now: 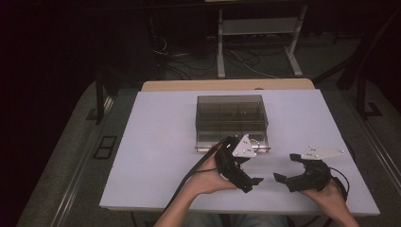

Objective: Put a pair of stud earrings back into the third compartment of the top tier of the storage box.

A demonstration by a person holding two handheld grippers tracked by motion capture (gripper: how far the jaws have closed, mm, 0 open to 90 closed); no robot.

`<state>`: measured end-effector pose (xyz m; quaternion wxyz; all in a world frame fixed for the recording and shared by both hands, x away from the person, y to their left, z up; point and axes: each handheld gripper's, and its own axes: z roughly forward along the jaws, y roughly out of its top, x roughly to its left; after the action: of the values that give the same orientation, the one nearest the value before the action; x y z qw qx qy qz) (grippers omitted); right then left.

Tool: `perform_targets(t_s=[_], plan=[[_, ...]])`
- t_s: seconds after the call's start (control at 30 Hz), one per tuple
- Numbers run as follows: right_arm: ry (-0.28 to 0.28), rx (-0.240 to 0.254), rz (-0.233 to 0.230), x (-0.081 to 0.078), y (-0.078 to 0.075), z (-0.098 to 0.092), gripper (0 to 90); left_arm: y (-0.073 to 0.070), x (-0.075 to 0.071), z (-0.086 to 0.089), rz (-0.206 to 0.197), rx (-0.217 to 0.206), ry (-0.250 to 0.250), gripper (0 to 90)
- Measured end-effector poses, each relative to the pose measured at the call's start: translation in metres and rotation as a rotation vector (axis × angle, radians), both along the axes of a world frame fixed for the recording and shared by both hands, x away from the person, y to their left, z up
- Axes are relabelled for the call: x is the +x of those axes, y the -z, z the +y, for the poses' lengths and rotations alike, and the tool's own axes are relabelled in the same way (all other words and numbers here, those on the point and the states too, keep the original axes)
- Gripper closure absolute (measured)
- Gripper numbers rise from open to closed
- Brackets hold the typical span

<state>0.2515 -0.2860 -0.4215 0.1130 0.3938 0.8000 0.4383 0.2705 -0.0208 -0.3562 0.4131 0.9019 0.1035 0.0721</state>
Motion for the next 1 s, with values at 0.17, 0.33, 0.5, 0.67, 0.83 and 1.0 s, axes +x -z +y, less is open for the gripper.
perform_targets(t_s=[0.17, 0.33, 0.5, 0.67, 0.83, 1.0], plan=[[-0.002, 0.0, -0.001, 0.0, 0.0, 0.0, 0.3, 0.006, -0.003, 0.0, 0.008, 0.017, 0.01, 0.0], [0.001, 0.0, 0.0, 0.0, 0.0, 0.0, 0.3, 0.015, -0.006, -0.003, 0.03, 0.032, 0.016, 0.0], [-0.001, -0.002, -0.002, 0.0, 0.0, 0.0, 0.3, 0.023, -0.009, -0.005, 0.035, 0.053, 0.026, 0.0], [-0.003, -0.001, -0.002, 0.0, 0.0, 0.0, 0.3, 0.031, -0.008, -0.004, 0.046, 0.072, 0.028, 0.0], [-0.002, -0.001, -0.001, 0.0, 0.001, 0.0, 0.3, 0.038, -0.008, -0.002, 0.059, 0.086, 0.024, 0.0], [-0.005, -0.002, -0.001, 0.0, 0.001, 0.0, 0.3, 0.046, -0.006, 0.001, 0.066, 0.102, 0.009, 0.0]])
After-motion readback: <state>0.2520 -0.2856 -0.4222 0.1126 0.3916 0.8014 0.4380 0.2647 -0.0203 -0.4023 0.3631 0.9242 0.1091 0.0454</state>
